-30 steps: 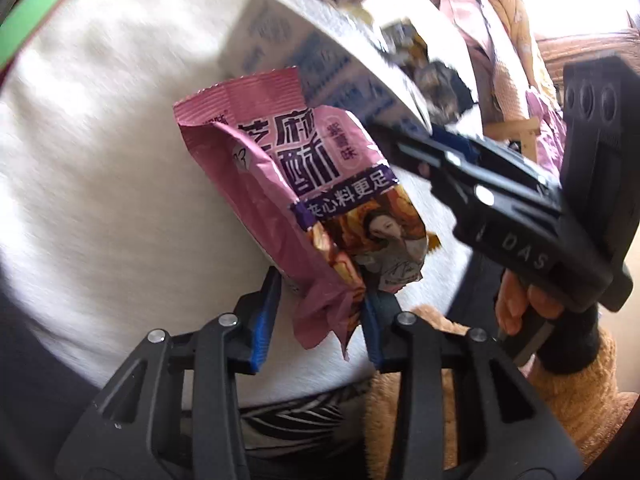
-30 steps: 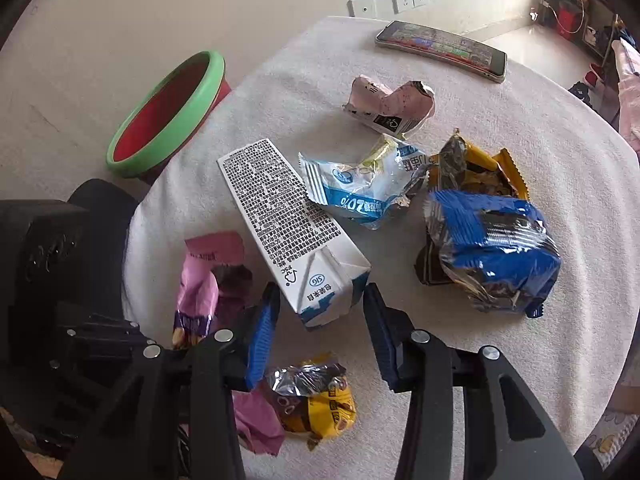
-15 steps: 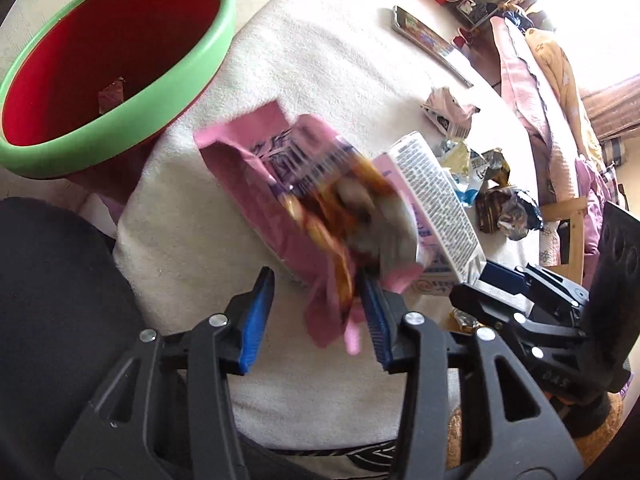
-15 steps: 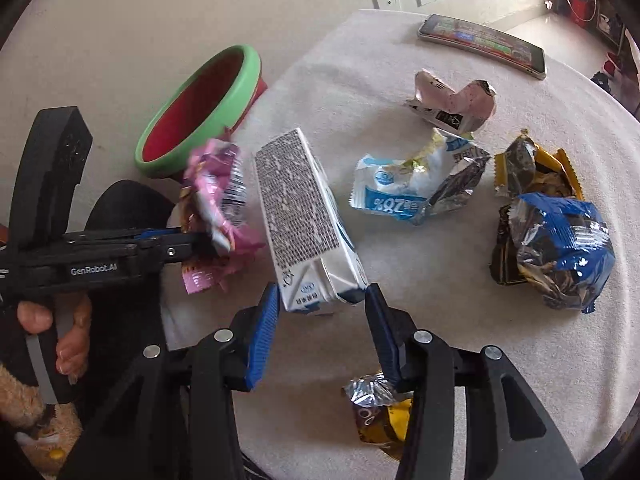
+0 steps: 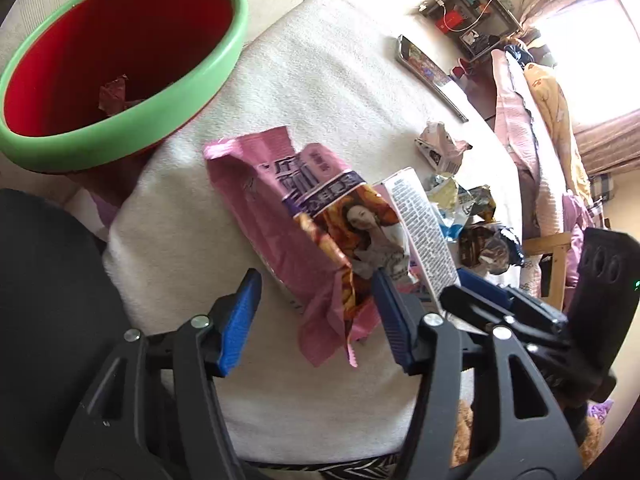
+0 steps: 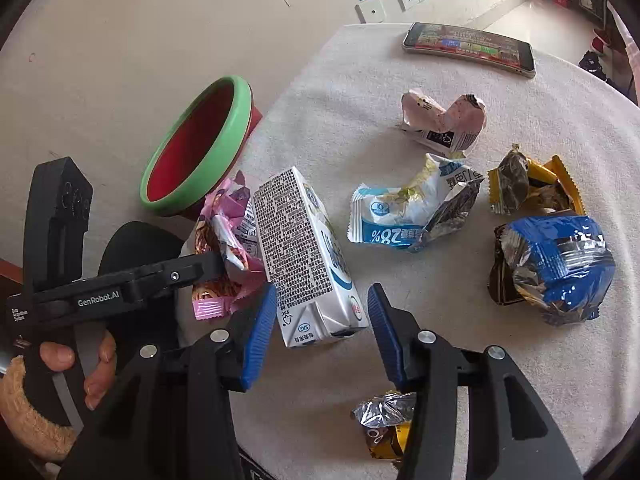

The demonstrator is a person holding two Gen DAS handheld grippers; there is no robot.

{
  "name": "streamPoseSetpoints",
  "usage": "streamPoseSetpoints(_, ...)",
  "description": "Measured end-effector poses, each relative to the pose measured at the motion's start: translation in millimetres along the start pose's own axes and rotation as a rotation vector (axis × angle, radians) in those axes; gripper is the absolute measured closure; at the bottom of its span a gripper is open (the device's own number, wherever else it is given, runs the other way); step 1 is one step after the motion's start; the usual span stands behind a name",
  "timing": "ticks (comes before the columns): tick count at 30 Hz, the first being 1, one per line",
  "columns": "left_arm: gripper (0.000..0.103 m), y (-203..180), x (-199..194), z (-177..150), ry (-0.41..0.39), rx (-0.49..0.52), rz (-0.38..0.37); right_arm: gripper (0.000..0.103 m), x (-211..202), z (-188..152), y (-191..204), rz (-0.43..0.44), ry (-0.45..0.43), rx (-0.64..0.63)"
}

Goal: Collect trash
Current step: 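Lift the pink bag with the left tool while the right tool lifts the milk carton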

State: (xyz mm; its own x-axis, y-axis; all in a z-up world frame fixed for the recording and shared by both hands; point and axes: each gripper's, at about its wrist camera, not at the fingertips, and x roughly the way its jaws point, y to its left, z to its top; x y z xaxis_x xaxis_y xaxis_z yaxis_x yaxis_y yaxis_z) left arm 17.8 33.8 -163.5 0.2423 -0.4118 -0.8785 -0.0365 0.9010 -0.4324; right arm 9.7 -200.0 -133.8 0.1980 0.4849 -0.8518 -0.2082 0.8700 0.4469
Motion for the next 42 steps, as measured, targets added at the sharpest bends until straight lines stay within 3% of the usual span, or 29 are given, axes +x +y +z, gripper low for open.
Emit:
streamPoseSetpoints(4, 0.046, 0.2, 4.4, -0.3, 0.015, -0.017, 0.001, 0.055, 9.2, -2.5, 3.8, 0.032, 0.021, 0.003)
streamPoseSetpoints(12, 0.043, 1.6, 0.7, -1.8, 0.004, -0.034, -0.007, 0.042, 20.7, -6.7, -1.4, 0.067, 0.057, 0.04)
streamPoseSetpoints(22, 0.041, -1.9, -10.2, -4.5, -0.036, -0.032, -0.011, 0.042, 20.3, -12.8, 4.6, 0.04, 0.041, 0.027)
streamPoseSetpoints(27, 0.04, 1.5, -16.7, -5.6, -0.048, -0.042, -0.01, 0.065, 10.8, -9.1, 15.1, 0.028, -0.002, -0.023)
streamPoseSetpoints(31, 0.037, 0.1, -16.7, -5.4, -0.048, -0.043, -0.012, 0.075, 1.5, -6.0, 9.7, 0.027, -0.029, -0.001)
streamPoseSetpoints(37, 0.036, -7.6, 2.6, -2.1, -0.02, -0.002, 0.047, 0.07, -10.7, -8.2, 0.3, -0.002, -0.054, 0.03)
streamPoseSetpoints(42, 0.042, -4.1, 9.2, -4.0, -0.002, -0.001, 0.048, 0.053, -13.5, -12.0, 3.0, -0.001, -0.065, 0.025)
